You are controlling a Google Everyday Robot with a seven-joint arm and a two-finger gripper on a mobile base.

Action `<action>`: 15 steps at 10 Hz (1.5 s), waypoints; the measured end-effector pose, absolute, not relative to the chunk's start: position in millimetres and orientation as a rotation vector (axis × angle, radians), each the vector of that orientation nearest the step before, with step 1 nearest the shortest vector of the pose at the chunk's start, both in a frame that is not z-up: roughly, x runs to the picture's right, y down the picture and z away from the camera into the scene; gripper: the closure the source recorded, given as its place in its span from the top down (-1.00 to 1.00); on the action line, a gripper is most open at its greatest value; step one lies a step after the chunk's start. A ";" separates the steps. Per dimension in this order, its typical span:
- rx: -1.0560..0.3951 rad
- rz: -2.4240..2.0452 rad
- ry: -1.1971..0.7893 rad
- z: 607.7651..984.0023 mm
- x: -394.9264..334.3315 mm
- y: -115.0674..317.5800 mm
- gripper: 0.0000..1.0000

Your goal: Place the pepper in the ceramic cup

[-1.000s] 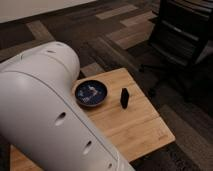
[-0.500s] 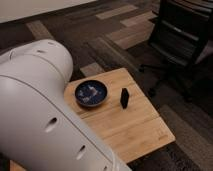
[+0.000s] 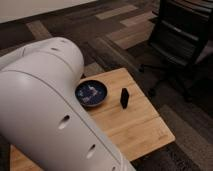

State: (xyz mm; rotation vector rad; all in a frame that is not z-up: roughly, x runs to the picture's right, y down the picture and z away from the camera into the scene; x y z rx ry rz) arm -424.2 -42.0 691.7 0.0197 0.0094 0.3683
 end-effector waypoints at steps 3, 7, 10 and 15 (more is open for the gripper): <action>-0.038 0.444 -0.106 700.0 -419.1 -41.1 -1.00; -0.091 0.535 -0.177 706.9 -388.6 -32.1 -1.00; -0.113 0.566 -0.216 713.2 -369.0 -30.0 -1.00; -0.153 0.569 -0.296 725.5 -358.2 -16.5 -1.00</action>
